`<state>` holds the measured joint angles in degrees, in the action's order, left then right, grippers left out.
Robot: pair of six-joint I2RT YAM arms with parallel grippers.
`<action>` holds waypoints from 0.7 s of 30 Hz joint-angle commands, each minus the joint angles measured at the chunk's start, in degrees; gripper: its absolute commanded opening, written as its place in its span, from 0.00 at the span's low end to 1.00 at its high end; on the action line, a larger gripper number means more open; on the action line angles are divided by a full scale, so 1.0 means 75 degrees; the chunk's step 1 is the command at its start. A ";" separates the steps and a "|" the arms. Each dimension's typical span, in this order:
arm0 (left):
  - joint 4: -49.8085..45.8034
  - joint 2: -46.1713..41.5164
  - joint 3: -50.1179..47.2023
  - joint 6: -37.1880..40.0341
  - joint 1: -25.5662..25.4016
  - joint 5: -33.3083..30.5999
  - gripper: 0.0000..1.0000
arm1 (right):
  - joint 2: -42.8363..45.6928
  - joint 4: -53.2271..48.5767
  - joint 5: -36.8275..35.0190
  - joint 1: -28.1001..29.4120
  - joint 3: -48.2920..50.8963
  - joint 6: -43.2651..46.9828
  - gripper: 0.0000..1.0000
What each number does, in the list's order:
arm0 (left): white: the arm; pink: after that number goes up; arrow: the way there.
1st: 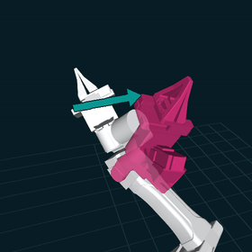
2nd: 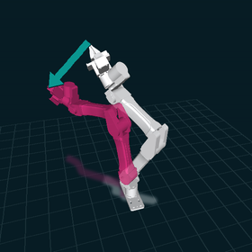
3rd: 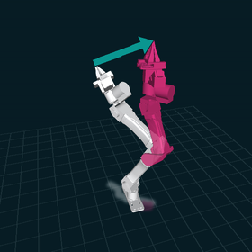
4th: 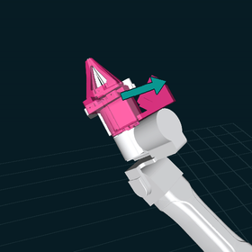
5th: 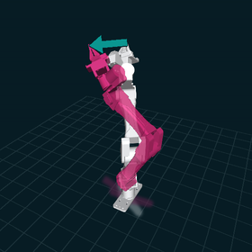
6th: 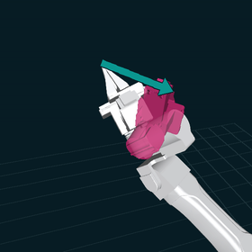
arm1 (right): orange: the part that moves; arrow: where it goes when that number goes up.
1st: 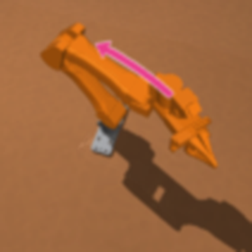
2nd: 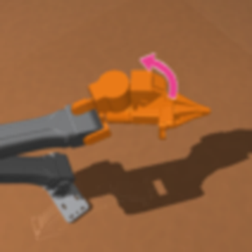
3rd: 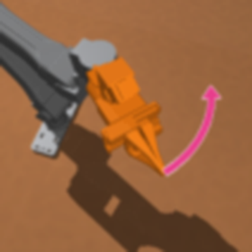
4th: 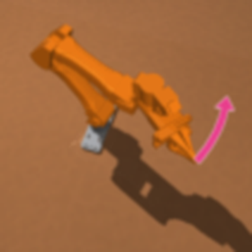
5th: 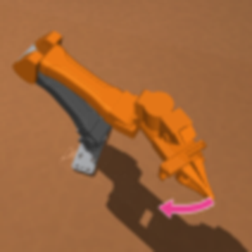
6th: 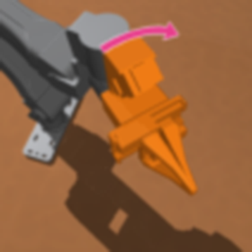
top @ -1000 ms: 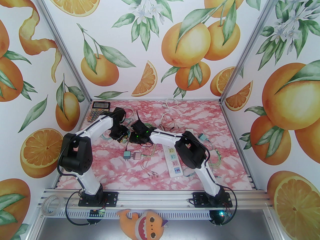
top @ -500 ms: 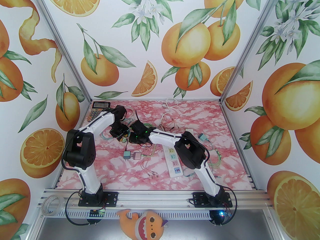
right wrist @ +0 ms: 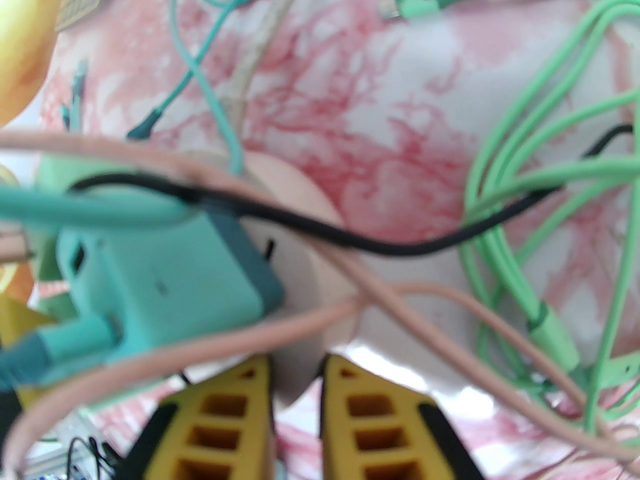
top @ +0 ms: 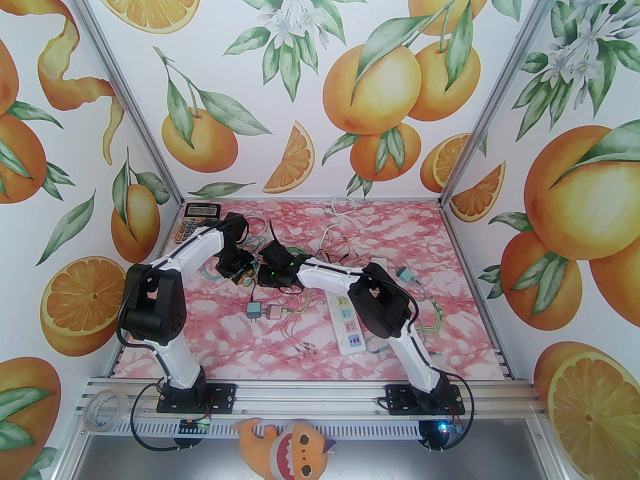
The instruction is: Pull the plug off the socket
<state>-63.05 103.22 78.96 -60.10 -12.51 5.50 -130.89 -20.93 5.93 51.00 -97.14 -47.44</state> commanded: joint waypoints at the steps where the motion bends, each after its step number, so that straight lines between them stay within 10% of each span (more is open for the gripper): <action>1: -0.0729 -0.0108 0.0493 -0.0119 -0.0297 -0.0091 0.00 | -0.1316 -0.2162 -0.0732 -0.0015 0.0701 0.0439 0.17; 21: -0.0692 -0.0263 0.0223 -0.0161 0.0007 0.0067 0.00 | -0.1322 -0.2132 -0.0721 -0.0015 0.0788 0.0536 0.17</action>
<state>-64.10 103.50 79.37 -60.90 -11.64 6.37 -130.91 -20.80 5.91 50.98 -97.12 -45.76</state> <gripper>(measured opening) 0.258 0.170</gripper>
